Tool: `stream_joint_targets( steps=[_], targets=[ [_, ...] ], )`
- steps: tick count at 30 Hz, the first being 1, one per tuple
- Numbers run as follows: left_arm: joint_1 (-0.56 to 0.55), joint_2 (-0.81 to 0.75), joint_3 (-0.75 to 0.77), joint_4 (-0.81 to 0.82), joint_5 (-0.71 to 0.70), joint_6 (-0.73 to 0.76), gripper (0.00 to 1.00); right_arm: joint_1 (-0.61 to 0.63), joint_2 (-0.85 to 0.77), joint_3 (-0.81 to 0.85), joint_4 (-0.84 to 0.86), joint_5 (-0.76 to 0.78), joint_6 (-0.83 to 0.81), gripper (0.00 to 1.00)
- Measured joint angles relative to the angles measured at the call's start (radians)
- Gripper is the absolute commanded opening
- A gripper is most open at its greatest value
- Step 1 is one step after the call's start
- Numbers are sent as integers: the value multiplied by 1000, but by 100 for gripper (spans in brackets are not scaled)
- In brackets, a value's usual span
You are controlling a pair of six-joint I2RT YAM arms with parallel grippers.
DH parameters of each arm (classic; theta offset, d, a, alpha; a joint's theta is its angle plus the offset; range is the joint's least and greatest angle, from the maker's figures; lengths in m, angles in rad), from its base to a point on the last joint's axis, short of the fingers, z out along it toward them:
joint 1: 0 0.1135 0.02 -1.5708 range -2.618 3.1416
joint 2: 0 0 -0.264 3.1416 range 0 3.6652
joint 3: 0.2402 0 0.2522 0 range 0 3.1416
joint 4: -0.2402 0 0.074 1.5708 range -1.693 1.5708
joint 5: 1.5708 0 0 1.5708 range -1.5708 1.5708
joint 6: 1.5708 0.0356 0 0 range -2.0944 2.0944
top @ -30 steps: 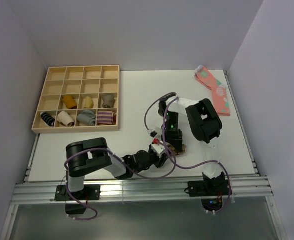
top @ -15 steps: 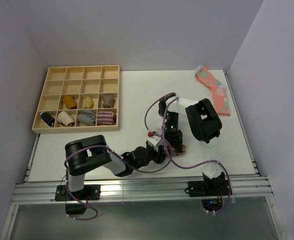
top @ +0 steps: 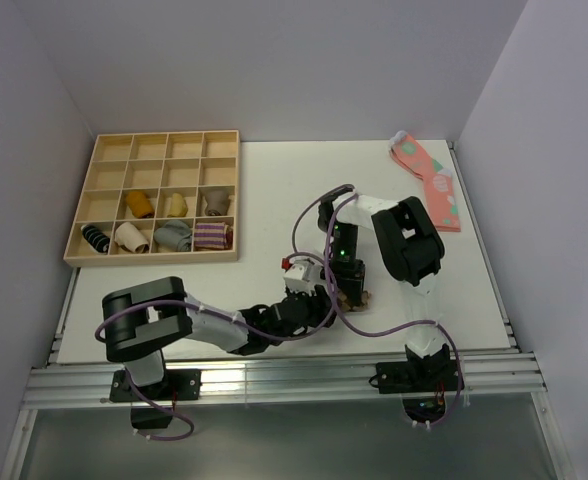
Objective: Roll the socks
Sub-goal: Pick up the sock at the center of the board.
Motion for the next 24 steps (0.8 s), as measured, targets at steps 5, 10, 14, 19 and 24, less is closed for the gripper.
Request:
stream_joint_targets(
  steps=[5,10,14,19,24],
  targets=[
    [-23,0,53,-183,-47,-240,62,-9,0,-15,11,-28,62,27],
    [-69,-4,62,-344,-106,-480,63,-26,-1,-27,20,-59,115,27],
    [-93,-4,75,-379,-124,-630,64,-38,-1,-32,25,-84,143,26],
    [-103,31,120,-385,-140,-783,64,-58,-1,-41,36,-123,174,26],
    [-107,83,142,-385,-160,-935,66,-80,-1,-55,49,-169,200,25]
  ],
)
